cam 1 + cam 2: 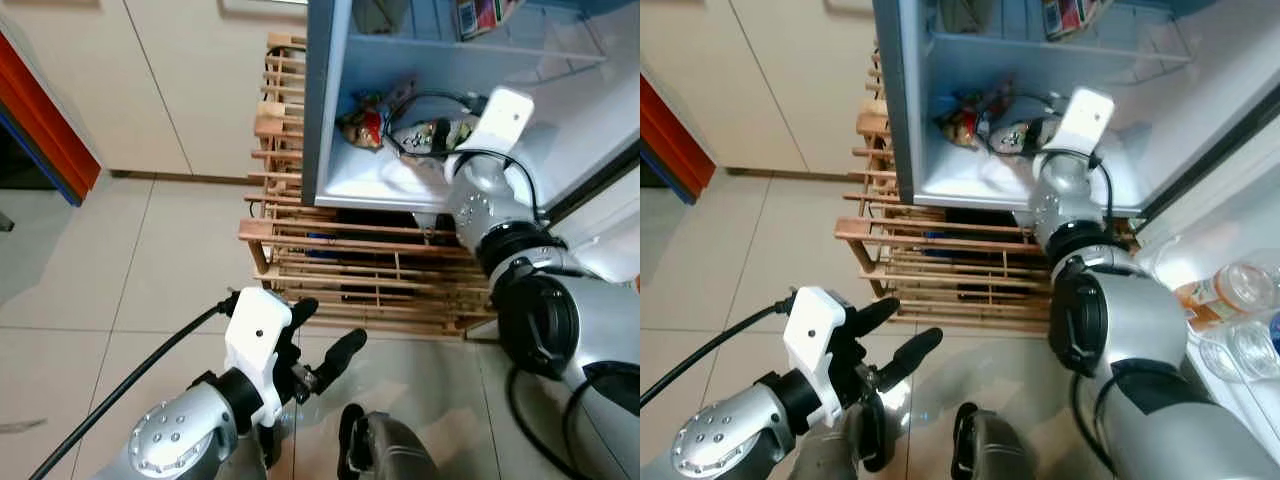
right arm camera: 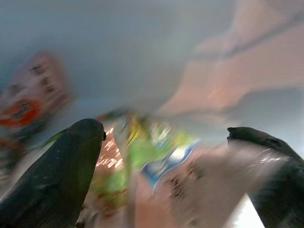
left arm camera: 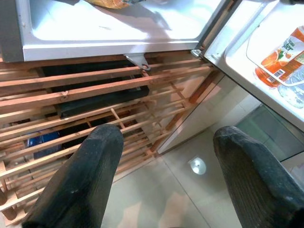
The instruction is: Restocking fridge
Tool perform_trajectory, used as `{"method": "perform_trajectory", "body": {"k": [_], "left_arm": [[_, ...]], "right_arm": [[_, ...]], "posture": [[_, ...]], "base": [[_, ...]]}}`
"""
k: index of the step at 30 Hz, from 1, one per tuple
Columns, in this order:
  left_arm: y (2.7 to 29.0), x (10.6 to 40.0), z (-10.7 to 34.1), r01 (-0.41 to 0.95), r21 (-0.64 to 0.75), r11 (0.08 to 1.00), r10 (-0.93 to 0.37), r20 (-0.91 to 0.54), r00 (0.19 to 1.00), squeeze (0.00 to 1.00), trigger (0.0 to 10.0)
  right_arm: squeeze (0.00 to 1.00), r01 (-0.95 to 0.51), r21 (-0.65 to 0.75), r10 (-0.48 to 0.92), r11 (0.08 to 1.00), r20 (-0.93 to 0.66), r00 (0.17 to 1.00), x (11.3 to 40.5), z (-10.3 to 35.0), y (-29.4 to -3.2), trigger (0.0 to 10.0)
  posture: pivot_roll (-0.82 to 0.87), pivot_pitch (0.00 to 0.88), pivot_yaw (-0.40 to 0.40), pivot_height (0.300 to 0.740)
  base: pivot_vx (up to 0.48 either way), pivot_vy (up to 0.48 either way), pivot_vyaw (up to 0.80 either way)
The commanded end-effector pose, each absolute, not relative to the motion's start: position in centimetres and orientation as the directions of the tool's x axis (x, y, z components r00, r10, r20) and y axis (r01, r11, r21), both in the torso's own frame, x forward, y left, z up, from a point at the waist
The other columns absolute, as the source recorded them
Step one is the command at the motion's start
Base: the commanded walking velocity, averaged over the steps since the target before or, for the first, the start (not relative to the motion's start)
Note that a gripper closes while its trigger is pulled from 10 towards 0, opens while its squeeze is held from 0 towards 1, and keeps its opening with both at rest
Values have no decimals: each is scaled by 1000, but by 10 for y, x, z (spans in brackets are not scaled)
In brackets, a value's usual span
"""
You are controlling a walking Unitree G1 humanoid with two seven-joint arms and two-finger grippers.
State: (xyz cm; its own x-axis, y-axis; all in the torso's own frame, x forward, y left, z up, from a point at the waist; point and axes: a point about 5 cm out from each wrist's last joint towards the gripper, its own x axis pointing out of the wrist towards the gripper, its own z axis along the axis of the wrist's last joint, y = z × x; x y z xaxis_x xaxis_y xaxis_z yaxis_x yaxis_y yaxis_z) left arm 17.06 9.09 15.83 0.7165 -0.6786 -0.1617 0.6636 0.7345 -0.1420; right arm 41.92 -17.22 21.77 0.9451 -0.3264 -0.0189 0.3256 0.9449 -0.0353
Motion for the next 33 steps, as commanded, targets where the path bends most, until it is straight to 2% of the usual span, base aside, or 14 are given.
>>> {"method": "perform_trajectory", "body": {"k": [1,5,6,7,13,21,24,26,28,29,33], "left_arm": [[90,171,154,662,-144,735,-678,-178,714,0,10000],[89,177,154,667,-133,733,-679,-170,714,0,10000],[88,178,154,669,-129,732,-681,-168,713,0,10000],[88,179,154,671,-126,731,-682,-166,712,0,10000],[87,185,152,679,-112,726,-687,-159,709,0,10000],[85,197,153,691,-98,716,-697,-137,704,0,10000],[83,199,153,700,-92,708,-706,-125,697,0,10000],[83,200,153,701,-92,707,-707,-123,697,0,10000],[83,200,152,701,-93,707,-707,-119,697,0,10000],[83,200,152,701,-93,707,-707,-119,697,0,10000],[83,200,151,698,-93,710,-704,-116,701,0,10000]], "right_arm": [[1000,359,-125,-356,925,46,933,420,227,-175,10000],[1000,361,-226,-341,905,123,932,420,234,-170,10000],[78,361,-257,-336,897,135,932,419,232,-168,10000],[0,363,-281,-336,889,140,931,419,228,-167,10000],[0,372,-281,-351,885,126,928,412,205,-166,10000],[0,259,-160,-247,953,88,965,399,170,-124,10000],[0,220,-43,-216,975,82,973,390,158,-105,10000],[0,212,-21,-209,977,91,974,388,157,-101,10000],[0,162,119,-168,980,42,985,381,148,-86,10000],[0,162,119,-168,980,42,985,381,148,-86,10000],[0,147,321,-104,936,-147,984,376,122,-80,10000]], "posture": [[230,282,-81,740],[214,270,-75,740],[209,267,-74,740],[204,264,-72,740],[187,241,-66,740],[151,209,-61,740],[149,198,-59,740],[148,193,-62,740],[148,183,-63,740],[148,183,-63,740],[161,176,-66,740]], "base": [[0,0,0],[0,0,0],[0,0,0],[0,0,0],[0,0,0],[0,0,0],[0,0,0],[0,0,0],[0,0,0],[0,0,0],[0,0,0]]}}
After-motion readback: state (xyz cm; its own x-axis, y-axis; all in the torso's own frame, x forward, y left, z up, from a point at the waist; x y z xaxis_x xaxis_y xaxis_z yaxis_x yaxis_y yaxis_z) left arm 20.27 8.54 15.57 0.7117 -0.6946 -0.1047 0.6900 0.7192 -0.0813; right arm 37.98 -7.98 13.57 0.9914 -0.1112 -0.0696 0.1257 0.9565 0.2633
